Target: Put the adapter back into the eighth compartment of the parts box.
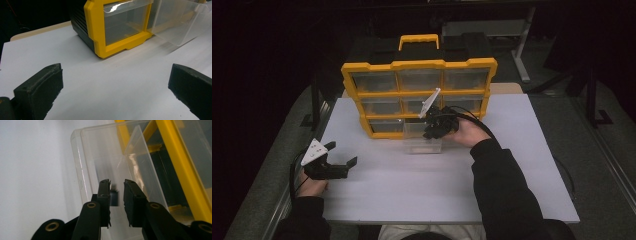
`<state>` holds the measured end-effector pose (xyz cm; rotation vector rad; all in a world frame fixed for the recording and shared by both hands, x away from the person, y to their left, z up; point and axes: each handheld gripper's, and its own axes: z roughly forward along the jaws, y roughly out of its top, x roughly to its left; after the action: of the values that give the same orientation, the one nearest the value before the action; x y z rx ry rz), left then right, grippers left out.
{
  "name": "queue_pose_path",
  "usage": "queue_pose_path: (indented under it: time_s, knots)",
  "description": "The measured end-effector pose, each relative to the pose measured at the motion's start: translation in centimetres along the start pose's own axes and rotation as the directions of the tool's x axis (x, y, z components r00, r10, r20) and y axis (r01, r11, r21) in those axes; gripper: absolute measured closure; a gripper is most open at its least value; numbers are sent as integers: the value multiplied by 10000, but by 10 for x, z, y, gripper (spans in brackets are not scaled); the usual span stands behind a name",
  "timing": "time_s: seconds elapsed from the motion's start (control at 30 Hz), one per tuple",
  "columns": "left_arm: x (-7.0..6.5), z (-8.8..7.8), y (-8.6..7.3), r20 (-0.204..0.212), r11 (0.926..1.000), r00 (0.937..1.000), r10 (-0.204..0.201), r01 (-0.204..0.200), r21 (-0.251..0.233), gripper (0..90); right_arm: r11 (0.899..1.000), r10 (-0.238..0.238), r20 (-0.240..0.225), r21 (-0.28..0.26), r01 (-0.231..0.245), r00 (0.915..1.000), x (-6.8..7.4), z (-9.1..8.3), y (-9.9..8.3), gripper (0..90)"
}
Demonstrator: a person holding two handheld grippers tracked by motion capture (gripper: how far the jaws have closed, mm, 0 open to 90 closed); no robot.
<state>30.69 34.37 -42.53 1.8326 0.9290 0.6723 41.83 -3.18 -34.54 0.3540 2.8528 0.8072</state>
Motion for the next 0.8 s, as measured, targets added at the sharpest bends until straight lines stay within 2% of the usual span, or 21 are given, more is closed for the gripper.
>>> queue_pose_path:
  time_s: [0.2, 0.33, 0.5, 0.8]
  knots:
    - [0, 0, 0, 4, 10000, 10000, 3, -3, -9, 0, 9994, 113, 133, -316, -109, 9998, -1, -7, -2, 680]
    - [0, 0, 0, 1, 10000, 10000, 7, -7, -1, 0, 9983, 360, 225, -469, -349, 9991, -1, -13, -5, 636]
    - [0, 0, 0, 4, 10000, 10000, 6, -6, -8, 0, 9960, 538, 405, -739, -507, 9977, 0, -21, -9, 545]
    - [-1, 0, 0, 10, 10000, 10000, 8, -8, 7, 0, 9892, 994, 452, -1122, -938, 9940, 2, -36, -18, 379]
